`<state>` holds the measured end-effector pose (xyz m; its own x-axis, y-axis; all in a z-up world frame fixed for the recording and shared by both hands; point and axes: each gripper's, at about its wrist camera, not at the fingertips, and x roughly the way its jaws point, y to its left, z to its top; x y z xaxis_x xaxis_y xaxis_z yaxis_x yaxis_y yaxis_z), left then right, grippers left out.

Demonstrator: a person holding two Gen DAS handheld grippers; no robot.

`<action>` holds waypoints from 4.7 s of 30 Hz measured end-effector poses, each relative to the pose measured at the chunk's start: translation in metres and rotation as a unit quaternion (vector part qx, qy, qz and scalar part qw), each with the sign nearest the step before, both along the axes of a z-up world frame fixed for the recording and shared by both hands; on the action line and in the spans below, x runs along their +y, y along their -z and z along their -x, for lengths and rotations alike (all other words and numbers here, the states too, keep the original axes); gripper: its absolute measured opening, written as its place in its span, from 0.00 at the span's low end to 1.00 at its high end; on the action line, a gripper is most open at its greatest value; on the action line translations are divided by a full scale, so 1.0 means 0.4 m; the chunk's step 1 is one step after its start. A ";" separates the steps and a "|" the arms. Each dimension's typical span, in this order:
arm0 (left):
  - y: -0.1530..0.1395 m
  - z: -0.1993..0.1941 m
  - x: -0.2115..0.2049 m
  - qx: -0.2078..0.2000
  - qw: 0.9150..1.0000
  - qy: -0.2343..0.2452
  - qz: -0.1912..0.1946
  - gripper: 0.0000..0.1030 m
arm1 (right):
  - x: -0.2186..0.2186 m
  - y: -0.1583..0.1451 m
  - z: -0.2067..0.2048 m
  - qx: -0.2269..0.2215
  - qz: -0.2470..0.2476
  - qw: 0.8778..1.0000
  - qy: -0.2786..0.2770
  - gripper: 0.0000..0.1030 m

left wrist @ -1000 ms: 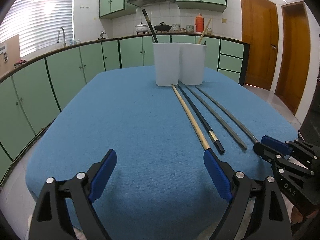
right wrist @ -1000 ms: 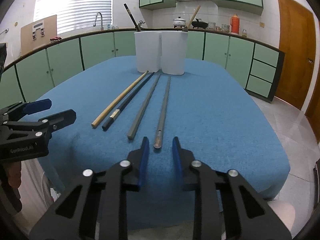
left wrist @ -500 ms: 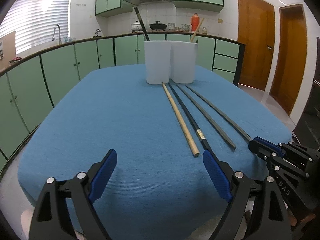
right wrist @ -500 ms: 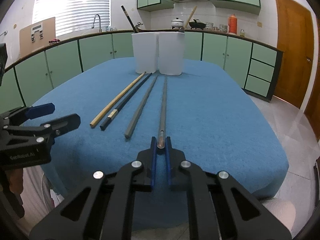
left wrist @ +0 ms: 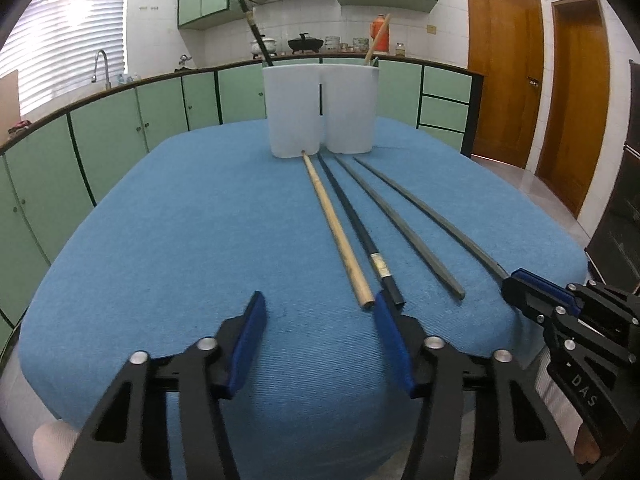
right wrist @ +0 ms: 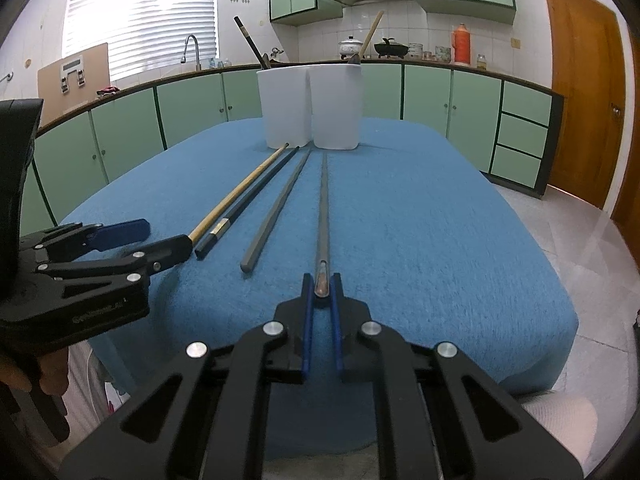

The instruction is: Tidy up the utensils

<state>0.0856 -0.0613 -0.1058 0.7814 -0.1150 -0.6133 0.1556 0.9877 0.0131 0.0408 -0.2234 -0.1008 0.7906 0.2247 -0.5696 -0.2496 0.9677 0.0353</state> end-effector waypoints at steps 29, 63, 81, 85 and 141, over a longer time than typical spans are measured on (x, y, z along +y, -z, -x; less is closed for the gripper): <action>-0.228 0.086 0.044 -0.132 0.990 0.003 0.039 0.04 | -0.040 -0.176 0.023 -0.089 0.018 0.996 0.011 0.07; -0.470 -0.058 0.083 -0.190 0.979 0.042 0.058 0.03 | -0.047 -0.526 -0.220 -0.095 -0.010 0.993 -0.071 0.04; -0.456 -0.052 0.103 -0.164 0.984 0.033 0.065 0.00 | -0.032 -0.526 -0.195 -0.105 0.002 0.992 -0.068 0.04; -0.449 -0.039 0.117 -0.158 0.984 0.009 0.075 0.25 | -0.029 -0.525 -0.194 -0.106 0.004 0.992 -0.069 0.04; -0.156 -0.170 0.354 0.014 0.995 -0.068 0.071 0.07 | -0.018 -0.527 -0.200 -0.115 -0.005 0.991 -0.067 0.05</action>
